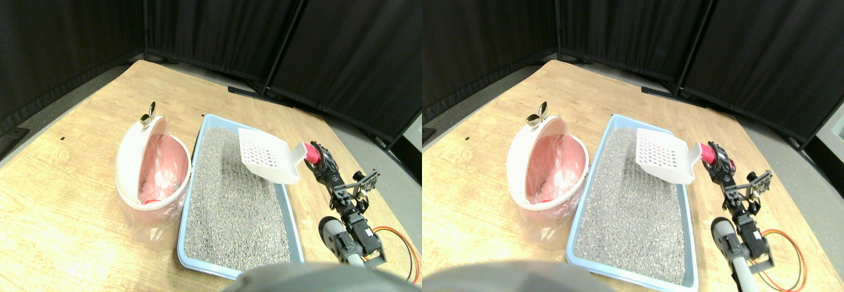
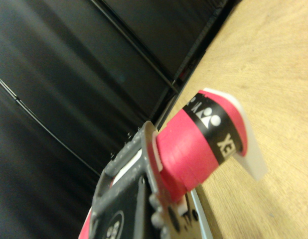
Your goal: Scoop (unimanual)
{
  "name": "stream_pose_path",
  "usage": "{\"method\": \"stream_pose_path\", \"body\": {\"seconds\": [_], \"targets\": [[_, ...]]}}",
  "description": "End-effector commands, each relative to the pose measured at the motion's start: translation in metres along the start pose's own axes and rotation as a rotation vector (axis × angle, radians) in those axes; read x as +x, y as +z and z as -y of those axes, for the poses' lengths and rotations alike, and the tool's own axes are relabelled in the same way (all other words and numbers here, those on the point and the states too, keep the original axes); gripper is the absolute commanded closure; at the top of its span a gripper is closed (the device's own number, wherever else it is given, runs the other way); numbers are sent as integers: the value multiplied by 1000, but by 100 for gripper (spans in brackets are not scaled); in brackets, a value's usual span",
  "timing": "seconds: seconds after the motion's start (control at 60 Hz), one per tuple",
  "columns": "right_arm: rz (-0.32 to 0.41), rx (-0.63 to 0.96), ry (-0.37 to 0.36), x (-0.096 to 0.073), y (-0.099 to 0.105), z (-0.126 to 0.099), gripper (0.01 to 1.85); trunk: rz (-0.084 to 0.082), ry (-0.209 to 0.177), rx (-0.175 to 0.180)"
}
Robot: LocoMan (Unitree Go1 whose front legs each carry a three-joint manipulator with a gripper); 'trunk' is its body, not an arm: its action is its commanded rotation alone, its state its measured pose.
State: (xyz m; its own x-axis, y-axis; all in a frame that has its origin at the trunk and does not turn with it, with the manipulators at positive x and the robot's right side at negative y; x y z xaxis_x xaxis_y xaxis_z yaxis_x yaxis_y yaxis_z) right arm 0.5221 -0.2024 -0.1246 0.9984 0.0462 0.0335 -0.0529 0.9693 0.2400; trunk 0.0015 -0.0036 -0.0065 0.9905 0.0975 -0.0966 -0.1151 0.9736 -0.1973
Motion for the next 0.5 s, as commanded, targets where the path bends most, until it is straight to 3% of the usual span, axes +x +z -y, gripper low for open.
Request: {"method": "stream_pose_path", "body": {"seconds": [0.017, 0.5], "targets": [[67, 15, 60, 2, 3, -2, 180, 14, -3, -6], [13, 62, -26, -10, -32, 12, 180, 0, -3, 16]]}}
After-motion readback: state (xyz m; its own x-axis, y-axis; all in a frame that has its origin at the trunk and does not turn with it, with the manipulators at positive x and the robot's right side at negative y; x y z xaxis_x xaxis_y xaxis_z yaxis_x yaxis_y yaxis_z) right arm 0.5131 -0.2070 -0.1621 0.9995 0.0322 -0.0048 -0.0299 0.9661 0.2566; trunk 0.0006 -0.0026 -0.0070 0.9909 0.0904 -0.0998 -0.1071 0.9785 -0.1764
